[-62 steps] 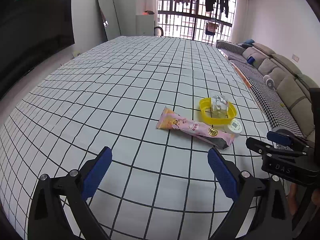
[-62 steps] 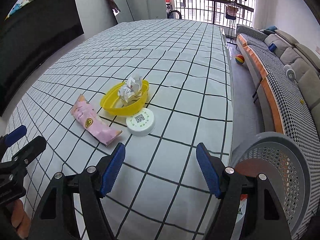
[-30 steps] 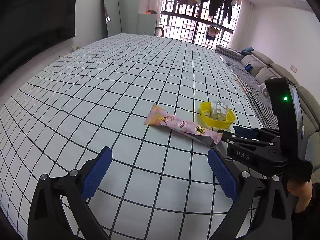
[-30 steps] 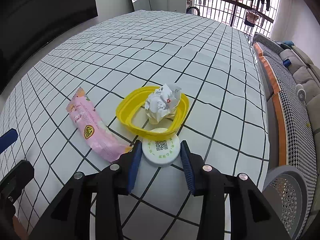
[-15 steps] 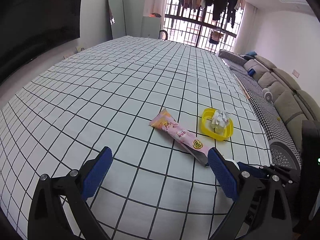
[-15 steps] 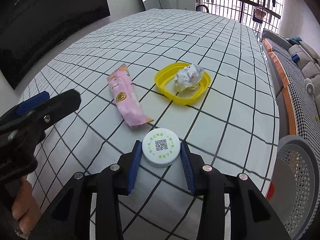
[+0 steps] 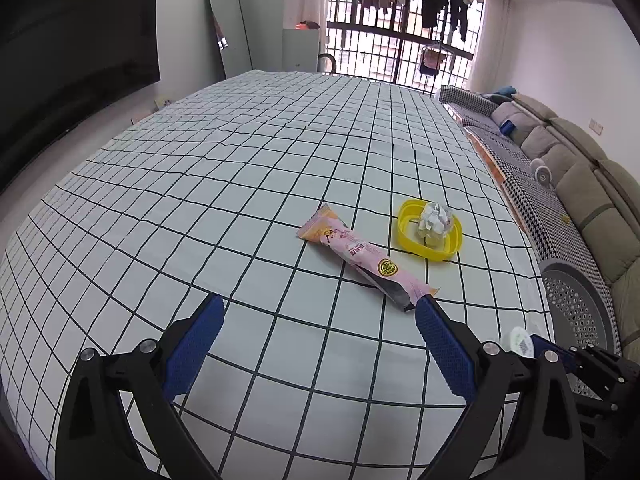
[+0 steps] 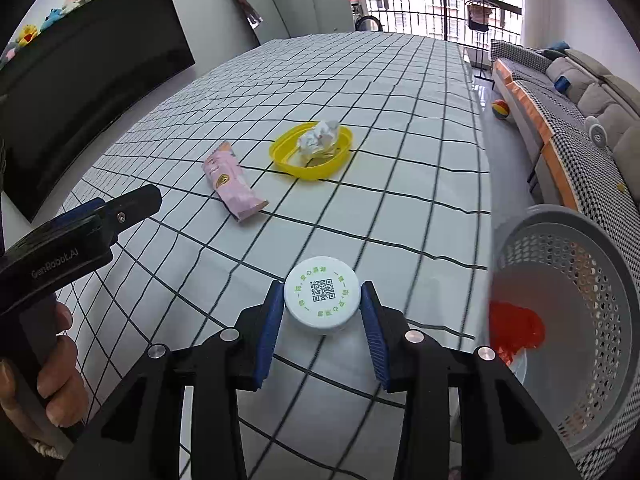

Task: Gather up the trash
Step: 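Lift the lid toward the basket with the right gripper while the left gripper grasps the pink snack packet, then carry the lid and pink packet over the basket and open both grippers, then move both tools back from the basket toward the yellow container, then grasp the crumpled white paper from the yellow container with the right gripper, then carry the paper over the basket with the right gripper while the left gripper grasps the yellow container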

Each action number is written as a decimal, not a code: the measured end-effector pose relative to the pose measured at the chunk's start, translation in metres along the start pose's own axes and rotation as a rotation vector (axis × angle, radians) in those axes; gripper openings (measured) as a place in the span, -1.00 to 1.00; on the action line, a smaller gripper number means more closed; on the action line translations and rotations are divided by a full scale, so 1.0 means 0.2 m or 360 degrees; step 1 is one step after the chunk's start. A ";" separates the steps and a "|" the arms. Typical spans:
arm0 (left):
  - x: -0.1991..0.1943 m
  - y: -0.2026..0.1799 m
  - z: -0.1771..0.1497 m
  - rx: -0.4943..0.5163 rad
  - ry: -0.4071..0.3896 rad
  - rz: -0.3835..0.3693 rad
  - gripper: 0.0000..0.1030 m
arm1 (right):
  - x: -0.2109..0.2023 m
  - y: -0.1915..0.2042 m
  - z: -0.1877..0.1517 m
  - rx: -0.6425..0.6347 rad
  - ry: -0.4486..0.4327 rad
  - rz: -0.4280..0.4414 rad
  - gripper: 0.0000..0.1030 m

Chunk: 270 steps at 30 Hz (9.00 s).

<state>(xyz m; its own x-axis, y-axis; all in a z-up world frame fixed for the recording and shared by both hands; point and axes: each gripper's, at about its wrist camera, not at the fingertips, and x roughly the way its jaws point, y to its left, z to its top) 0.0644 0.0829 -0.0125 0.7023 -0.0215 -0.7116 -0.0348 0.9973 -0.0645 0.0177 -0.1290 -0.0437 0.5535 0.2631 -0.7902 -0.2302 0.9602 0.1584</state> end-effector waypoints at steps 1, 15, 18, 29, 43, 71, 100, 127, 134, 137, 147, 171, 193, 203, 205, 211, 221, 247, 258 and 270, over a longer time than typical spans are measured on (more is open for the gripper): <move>0.00 -0.01 -0.01 0.0002 0.0012 -0.0010 0.84 | -0.02 -0.02 -0.02 0.0015 -0.0014 -0.0016 -0.26; 0.14 -0.22 0.10 0.0132 0.0046 0.0024 0.84 | -0.27 -0.36 -0.20 0.0242 -0.0128 -0.0082 -0.26; 0.23 -0.23 0.12 0.0134 0.0094 0.0080 0.84 | -0.28 -0.41 -0.21 0.0285 -0.0131 -0.0069 -0.26; 0.27 -0.08 0.10 0.0126 0.0177 0.0277 0.83 | -0.29 -0.48 -0.22 0.0337 -0.0149 -0.0025 -0.26; 0.13 0.00 0.11 0.0061 0.0128 0.0247 0.84 | -0.20 -0.48 -0.19 0.0324 -0.0115 0.0018 -0.26; 0.27 0.03 0.01 -0.0024 0.0284 0.0194 -0.46 | -0.18 -0.48 -0.20 0.0329 -0.0099 0.0004 -0.26; -0.15 -0.72 -0.05 0.0407 0.0064 -0.0226 -0.55 | -0.42 -0.64 -0.30 0.0392 -0.0199 -0.0121 -0.26; 0.04 -1.39 -0.29 0.0767 0.0294 -0.0533 -0.51 | -0.39 -1.15 -0.43 0.0605 -0.0169 -0.0265 -0.26; 0.04 -1.39 -0.30 0.0751 0.0295 -0.0528 -0.28 | -0.40 -1.19 -0.43 0.0622 -0.0199 -0.0278 -0.18; 0.02 -1.39 -0.29 0.0747 0.0278 -0.0522 -0.05 | -0.41 -1.21 -0.43 0.0634 -0.0206 -0.0289 -0.17; 0.00 -1.37 -0.27 0.0717 0.0253 -0.0497 0.08 | -0.41 -1.19 -0.46 0.0663 -0.0199 -0.0288 -0.16; -0.15 -1.13 -0.17 0.0549 0.0066 -0.0424 0.76 | -0.50 -0.99 -0.42 0.0576 -0.0299 -0.0285 0.36; -0.07 -0.20 0.08 0.0163 -0.0082 0.0026 0.77 | -0.28 -0.39 0.06 0.0129 -0.0298 -0.0150 0.36; 0.07 0.09 0.11 0.0002 -0.0085 0.0177 0.79 | 0.00 -0.13 0.32 -0.0067 -0.0176 -0.0076 0.36; 0.08 0.12 0.11 -0.0030 -0.0081 0.0181 0.79 | 0.05 -0.09 0.36 -0.0095 -0.0159 -0.0065 0.36; 0.12 0.15 0.11 -0.0036 -0.0074 0.0202 0.79 | 0.19 -0.01 0.46 -0.0168 -0.0116 -0.0057 0.36; 0.17 0.14 0.06 -0.0029 -0.0011 0.0167 0.79 | 0.38 0.08 0.54 -0.0308 -0.0040 -0.0084 0.20; 0.16 0.17 0.05 -0.0046 0.0019 0.0072 0.79 | 0.43 0.15 0.57 -0.0297 0.0005 -0.0026 -0.49; 0.13 0.11 0.03 0.0004 0.0002 0.0072 0.79 | 0.16 0.03 0.41 -0.0182 -0.0094 -0.0049 -0.49; 0.04 -0.04 0.02 0.0126 0.0029 -0.0025 0.79 | -0.06 -0.27 0.08 0.0106 -0.0142 -0.0169 -0.49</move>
<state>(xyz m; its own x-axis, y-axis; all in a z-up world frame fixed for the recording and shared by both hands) 0.0735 0.0753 -0.0150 0.6893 -0.0378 -0.7234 0.0328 0.9992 -0.0209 0.0371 -0.1833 -0.0328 0.6415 0.1645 -0.7493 -0.1148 0.9863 0.1182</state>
